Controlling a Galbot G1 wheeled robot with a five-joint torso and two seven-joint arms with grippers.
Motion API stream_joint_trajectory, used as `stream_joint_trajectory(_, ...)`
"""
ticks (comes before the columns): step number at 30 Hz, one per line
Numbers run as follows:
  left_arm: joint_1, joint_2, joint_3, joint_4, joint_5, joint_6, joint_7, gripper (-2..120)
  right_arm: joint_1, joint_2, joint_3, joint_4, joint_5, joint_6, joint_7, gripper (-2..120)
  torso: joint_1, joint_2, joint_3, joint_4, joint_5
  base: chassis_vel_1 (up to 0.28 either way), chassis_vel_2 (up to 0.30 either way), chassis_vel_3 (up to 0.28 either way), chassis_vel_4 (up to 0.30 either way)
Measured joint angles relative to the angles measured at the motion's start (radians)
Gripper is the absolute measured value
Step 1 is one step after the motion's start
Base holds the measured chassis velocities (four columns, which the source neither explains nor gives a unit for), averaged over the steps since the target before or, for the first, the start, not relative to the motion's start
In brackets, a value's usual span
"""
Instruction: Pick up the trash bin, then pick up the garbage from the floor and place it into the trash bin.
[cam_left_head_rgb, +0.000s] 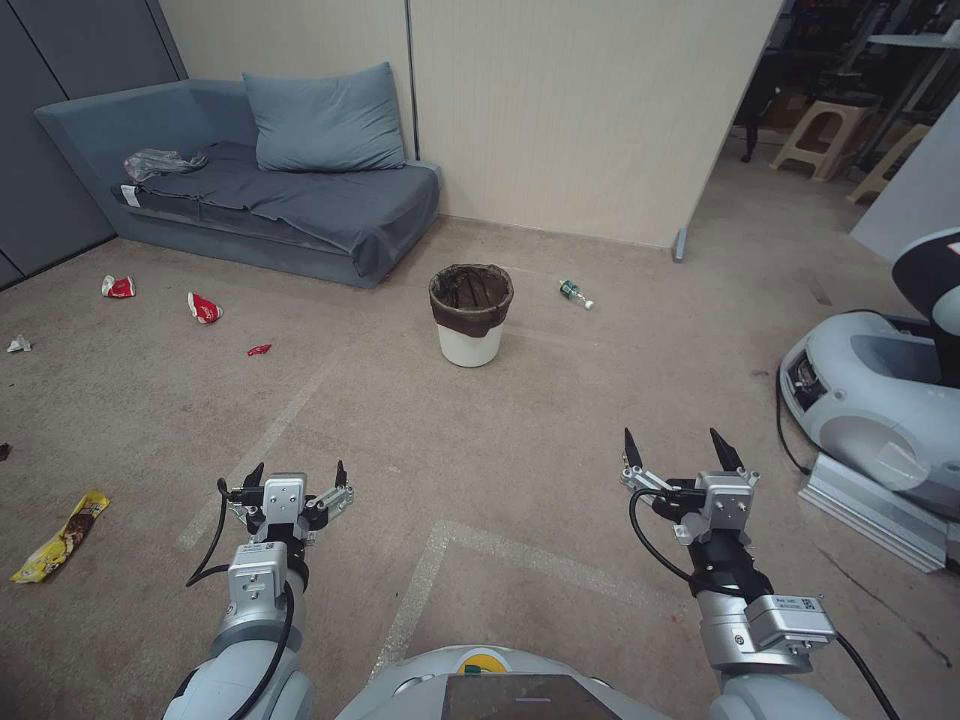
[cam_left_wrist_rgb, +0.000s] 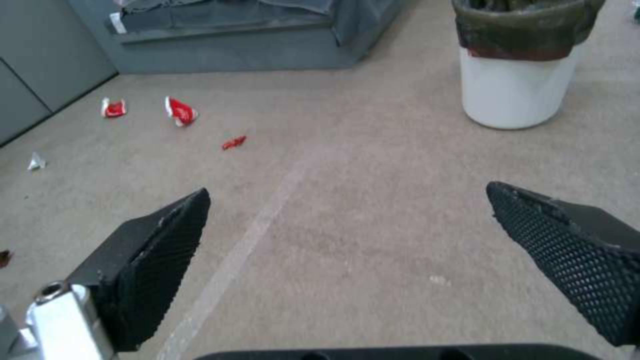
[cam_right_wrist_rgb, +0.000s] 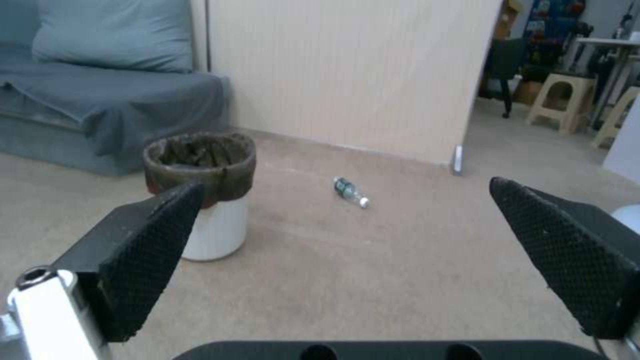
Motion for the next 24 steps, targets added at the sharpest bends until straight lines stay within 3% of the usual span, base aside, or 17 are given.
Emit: stream_joint_trajectory(24, -0.003, -0.001, 0.009, 0.001, 0.005, -0.005, 0.002, 100, 0.002, 0.000, -0.001, -0.001, 0.000, 0.009, -0.004, 100, 0.000, 0.000, 0.000, 0.0000, 0.0000, -0.151, 0.149, 0.146, -0.153)
